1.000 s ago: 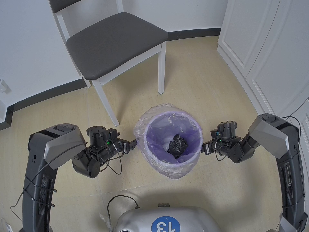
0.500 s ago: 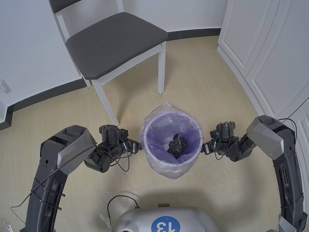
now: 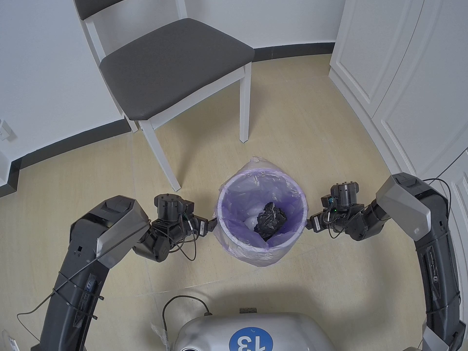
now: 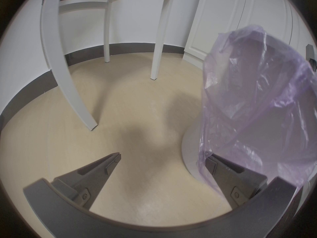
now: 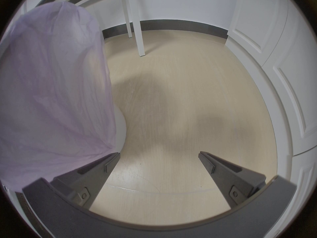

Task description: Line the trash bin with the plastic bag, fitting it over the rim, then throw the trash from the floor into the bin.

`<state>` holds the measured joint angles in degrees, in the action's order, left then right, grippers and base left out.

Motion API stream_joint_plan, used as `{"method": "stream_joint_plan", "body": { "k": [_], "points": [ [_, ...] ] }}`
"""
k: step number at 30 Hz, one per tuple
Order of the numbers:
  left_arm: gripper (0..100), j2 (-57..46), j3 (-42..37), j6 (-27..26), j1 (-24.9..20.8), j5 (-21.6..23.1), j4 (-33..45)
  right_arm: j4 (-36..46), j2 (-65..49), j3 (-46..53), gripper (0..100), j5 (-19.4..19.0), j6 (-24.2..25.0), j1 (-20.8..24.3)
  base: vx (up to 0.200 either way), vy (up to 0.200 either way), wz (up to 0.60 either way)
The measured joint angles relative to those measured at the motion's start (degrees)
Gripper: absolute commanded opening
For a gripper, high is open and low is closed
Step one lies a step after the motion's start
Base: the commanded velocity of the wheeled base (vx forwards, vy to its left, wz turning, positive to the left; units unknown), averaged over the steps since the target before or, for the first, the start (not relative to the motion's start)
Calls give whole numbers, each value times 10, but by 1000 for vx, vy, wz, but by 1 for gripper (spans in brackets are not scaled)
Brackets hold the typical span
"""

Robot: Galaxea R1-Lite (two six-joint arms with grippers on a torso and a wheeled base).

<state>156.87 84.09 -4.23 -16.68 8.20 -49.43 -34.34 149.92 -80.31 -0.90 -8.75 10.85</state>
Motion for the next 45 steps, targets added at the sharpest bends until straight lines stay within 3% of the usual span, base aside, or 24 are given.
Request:
{"method": "stream_joint_plan", "body": {
  "k": [8,15,33,39,45],
  "points": [
    [100,-72,-150,0,14,-3,-92,-22,-70,95,100,0,-1,-7,0,0,0],
    [100,-163,-281,0,21,-11,-175,-109,-152,210,100,0,-1,-15,0,0,0],
    [100,-452,-517,-1,14,-49,-251,-223,-410,385,100,12,5,-34,0,0,0],
    [100,-570,-560,-1,37,-54,-241,-249,-512,427,100,13,9,-50,0,0,0],
    [100,-656,-529,-1,76,-67,-190,-256,-573,401,100,19,17,-59,0,0,0]
  ]
}}
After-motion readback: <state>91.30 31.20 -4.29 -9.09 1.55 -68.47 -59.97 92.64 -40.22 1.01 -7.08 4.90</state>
